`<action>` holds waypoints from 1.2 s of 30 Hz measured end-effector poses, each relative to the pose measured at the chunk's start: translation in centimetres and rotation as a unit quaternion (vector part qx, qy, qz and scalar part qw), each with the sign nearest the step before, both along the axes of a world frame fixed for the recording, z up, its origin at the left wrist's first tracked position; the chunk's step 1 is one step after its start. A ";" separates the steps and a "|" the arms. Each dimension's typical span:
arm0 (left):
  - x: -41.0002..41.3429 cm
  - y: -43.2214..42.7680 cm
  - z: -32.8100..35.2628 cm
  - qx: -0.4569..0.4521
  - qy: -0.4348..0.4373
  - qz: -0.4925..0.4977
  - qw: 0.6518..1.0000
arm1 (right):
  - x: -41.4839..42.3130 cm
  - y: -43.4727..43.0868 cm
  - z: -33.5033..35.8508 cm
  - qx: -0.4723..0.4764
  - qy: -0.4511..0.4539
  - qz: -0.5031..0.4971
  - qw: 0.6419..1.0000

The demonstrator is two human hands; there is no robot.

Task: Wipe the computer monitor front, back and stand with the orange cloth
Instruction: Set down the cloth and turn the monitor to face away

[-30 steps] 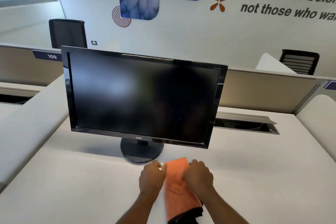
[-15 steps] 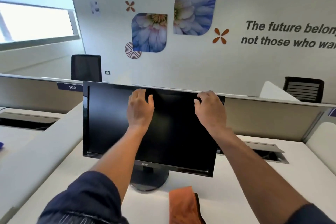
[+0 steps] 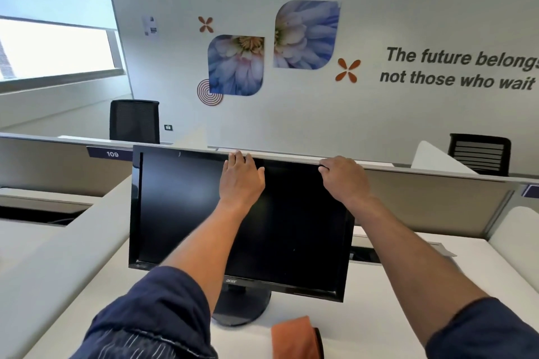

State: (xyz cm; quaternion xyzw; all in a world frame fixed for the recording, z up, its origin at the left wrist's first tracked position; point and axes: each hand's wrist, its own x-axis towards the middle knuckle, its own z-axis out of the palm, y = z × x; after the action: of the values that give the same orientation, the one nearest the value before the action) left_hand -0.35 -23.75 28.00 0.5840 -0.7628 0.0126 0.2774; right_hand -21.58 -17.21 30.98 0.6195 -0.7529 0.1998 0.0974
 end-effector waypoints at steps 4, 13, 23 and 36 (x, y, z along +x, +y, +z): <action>-0.6 0.3 0.4 0.031 0.007 0.001 0.999 | -0.4 0.6 1.1 0.031 -0.042 0.022 0.998; -3.0 1.6 0.8 0.130 0.099 -0.023 0.986 | -0.5 4.1 1.6 0.028 -0.072 0.022 0.997; -6.3 4.2 2.7 0.225 0.256 0.030 0.940 | 0.1 6.8 3.5 0.122 -0.112 0.061 0.984; -5.8 6.1 3.1 0.243 0.300 0.028 0.922 | 1.8 7.3 4.8 0.080 -0.231 0.154 0.957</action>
State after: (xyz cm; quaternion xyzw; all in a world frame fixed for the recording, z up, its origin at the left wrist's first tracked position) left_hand -6.13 -17.63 31.11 0.6309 -0.6072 -0.3406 0.3423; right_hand -19.83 -9.92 35.74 0.6708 -0.6640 0.2885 -0.1610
